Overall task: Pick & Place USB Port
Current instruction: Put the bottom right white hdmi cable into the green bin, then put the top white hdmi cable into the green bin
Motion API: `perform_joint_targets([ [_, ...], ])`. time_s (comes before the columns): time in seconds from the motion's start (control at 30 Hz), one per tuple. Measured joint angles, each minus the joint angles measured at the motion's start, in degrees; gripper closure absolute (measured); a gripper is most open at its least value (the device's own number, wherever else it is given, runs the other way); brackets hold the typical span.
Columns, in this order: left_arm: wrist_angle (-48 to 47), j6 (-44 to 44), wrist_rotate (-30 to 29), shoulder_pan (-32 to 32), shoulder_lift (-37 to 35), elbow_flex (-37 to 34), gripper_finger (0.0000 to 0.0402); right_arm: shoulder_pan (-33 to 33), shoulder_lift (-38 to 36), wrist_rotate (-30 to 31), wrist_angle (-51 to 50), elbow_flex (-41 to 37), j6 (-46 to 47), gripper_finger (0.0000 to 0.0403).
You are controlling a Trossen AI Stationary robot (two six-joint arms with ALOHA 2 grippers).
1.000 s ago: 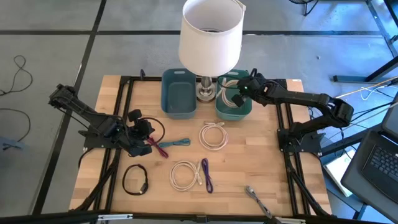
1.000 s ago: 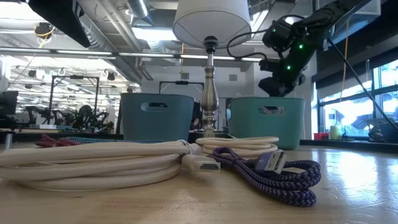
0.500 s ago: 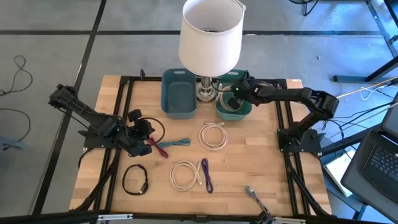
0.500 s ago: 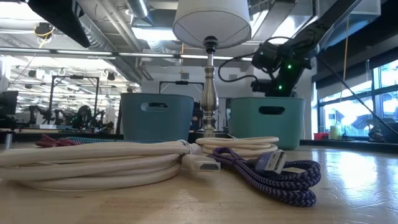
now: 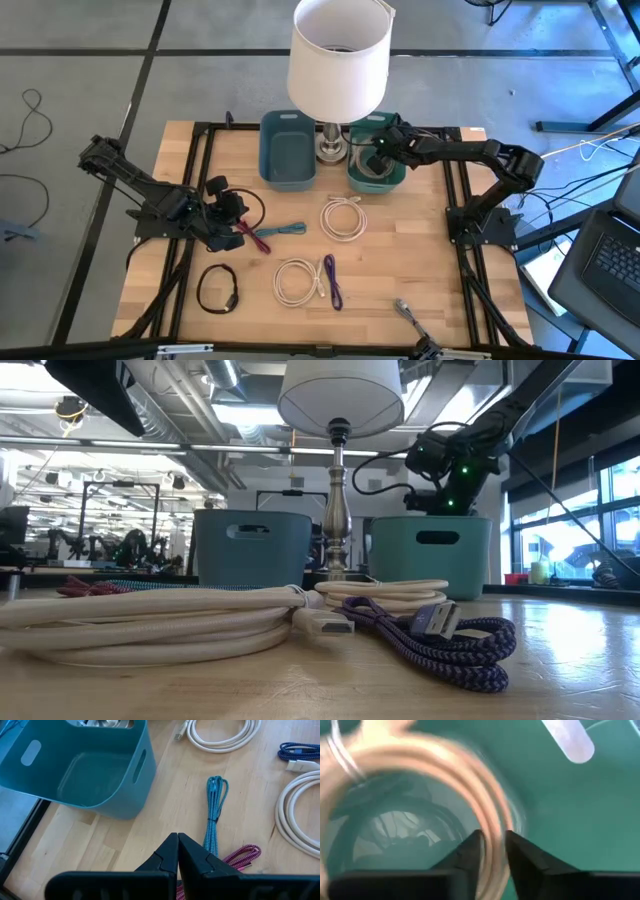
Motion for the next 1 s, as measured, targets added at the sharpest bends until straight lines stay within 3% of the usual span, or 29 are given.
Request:
perform_joint_targets([
  [0.13, 0.00, 0.00, 0.00, 0.00, 0.00, 0.00, 0.0398, 0.02, 0.00, -0.15, 0.53, 0.00, -0.03, 0.0204],
  [0.27, -0.01, 0.00, 0.00, 0.00, 0.00, 0.00, 0.0398, 0.76, -0.43, 1.15, 1.12, 0.00, -3.08, 0.0168],
  [0.53, -0.18, 0.01, -0.02, 0.00, 0.00, 0.00, 0.0398, 4.97, -8.90, 5.10, -0.70, 0.02, -6.45, 0.0206],
  [0.83, -0.20, 0.93, -0.44, 0.00, 0.00, 0.00, 0.0398, 13.37, -24.50, 9.47, -16.69, 0.04, -2.66, 0.0249],
  [0.9, -0.20, 0.94, -0.44, 0.00, 0.00, 0.00, 0.0398, 15.99, -28.26, 5.63, -20.77, 0.04, 1.29, 0.0252],
  [1.0, -0.20, 1.07, -0.44, 0.00, 0.00, 0.00, 0.0398, 20.08, -33.05, -8.11, -25.00, 0.04, 9.06, 0.0254],
])
